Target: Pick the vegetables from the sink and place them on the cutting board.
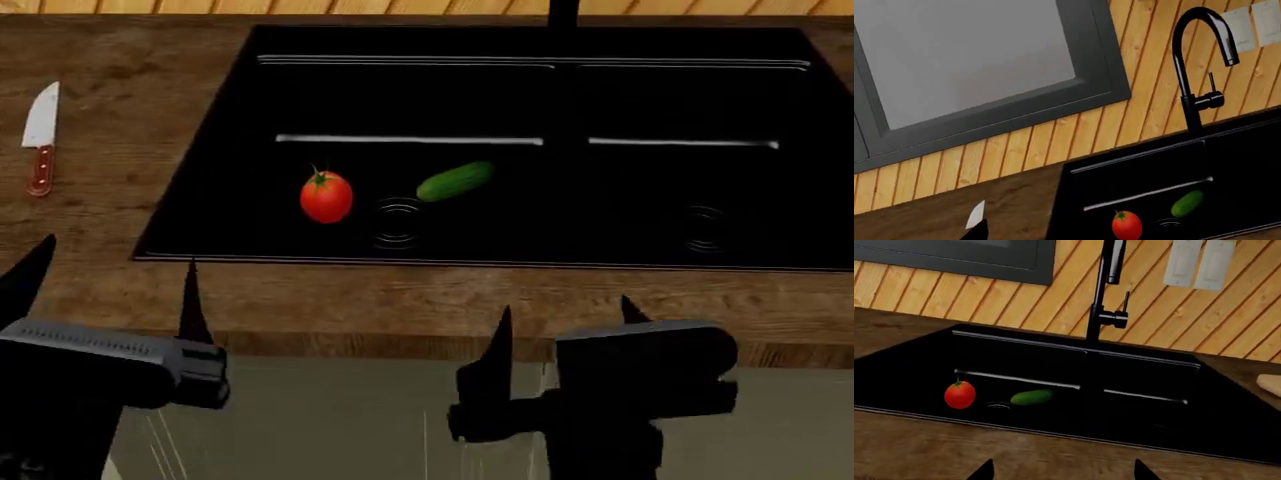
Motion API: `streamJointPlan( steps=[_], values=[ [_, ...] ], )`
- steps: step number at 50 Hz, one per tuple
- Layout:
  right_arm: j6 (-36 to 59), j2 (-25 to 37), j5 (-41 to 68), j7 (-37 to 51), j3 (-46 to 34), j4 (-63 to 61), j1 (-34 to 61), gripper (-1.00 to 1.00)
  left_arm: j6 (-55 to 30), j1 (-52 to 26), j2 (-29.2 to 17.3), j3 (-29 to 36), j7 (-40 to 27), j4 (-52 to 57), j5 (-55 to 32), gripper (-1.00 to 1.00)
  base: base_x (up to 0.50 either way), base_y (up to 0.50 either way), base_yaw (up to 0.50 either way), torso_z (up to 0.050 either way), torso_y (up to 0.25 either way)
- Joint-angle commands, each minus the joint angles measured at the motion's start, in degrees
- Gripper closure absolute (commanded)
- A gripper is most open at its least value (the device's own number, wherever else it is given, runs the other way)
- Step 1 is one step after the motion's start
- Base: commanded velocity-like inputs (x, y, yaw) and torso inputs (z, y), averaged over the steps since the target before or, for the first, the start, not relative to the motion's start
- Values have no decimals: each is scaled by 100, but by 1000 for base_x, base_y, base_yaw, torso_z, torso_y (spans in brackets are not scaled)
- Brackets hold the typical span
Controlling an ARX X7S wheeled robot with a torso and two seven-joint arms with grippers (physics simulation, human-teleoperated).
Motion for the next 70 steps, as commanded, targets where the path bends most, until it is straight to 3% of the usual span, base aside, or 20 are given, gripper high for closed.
streamJointPlan(
  steps=[1, 8, 11, 22, 30, 32, 33, 38, 39, 42, 49, 59, 70],
  values=[
    [1114, 91, -268, -602, -313, 1990, 2813, -100, -700, -2587, 197, 85, 157, -2000, 417, -100, 0, 0, 0, 50, 0],
    [160, -221, -643, -818, -708, 5575, 4745, -100, -176, -4432, 425, 363, 234, -4726, 484, -100, 0, 0, 0, 14, 0],
    [-563, -404, -749, -952, -876, 7093, 5296, -100, 93, -4770, 509, 364, 171, -5388, 442, -100, 0, 0, 0, 0, 0],
    [-606, -457, -748, -1185, -1025, 6605, 5180, -100, 376, -4808, 494, 273, -9, -5949, 326, -100, 478, 0, 0, 0, 0],
    [-1037, -679, -519, -1712, -1016, 7339, 5260, -100, 232, -4704, 458, 135, 194, -5813, 76, -100, 500, 0, 0, 0, 0],
    [-957, -630, -395, -2339, -1118, 6922, 5135, -100, 275, -4675, 431, 221, 482, -5716, 28, -100, 500, 0, 0, 0, 0],
    [-408, -540, -131, -3192, -1258, 6242, 4931, -100, 283, -4484, 343, 365, 932, -5301, -30, -100, 0, 0, 0, 0, 0],
    [832, -188, -264, -4047, -1984, 5083, 4745, -100, -37, -4569, 165, 490, 1700, -5034, -224, -100, 0, 0, 0, 0, 0],
    [1014, -97, -321, -4323, -2220, 4893, 4797, -100, -183, -4427, -14, 779, 2370, -4569, -257, -100, 0, 0, 0, 0, 0],
    [1623, 218, -501, -4643, -2672, 4254, 4799, -100, -309, -4208, -439, 1259, 3095, -3844, -83, -100, 0, 0, 0, 0, 0],
    [3216, 1289, -337, -5565, -3255, 1808, 4595, -100, -561, -3403, -1542, 1324, 4550, -1948, -706, -100, 0, 0, 0, 0, 0],
    [4343, 1992, -63, -6463, -3928, 173, 4999, -100, -1021, -3110, -2302, 1308, 5408, -704, -1180, -100, 171, 0, 0, 0, 0],
    [4031, 1708, -28, -6426, -3952, 422, 4956, -100, -744, -3094, -2178, 1309, 5208, -953, -1074, -100, 500, 0, 0, 0, 0]
  ],
)
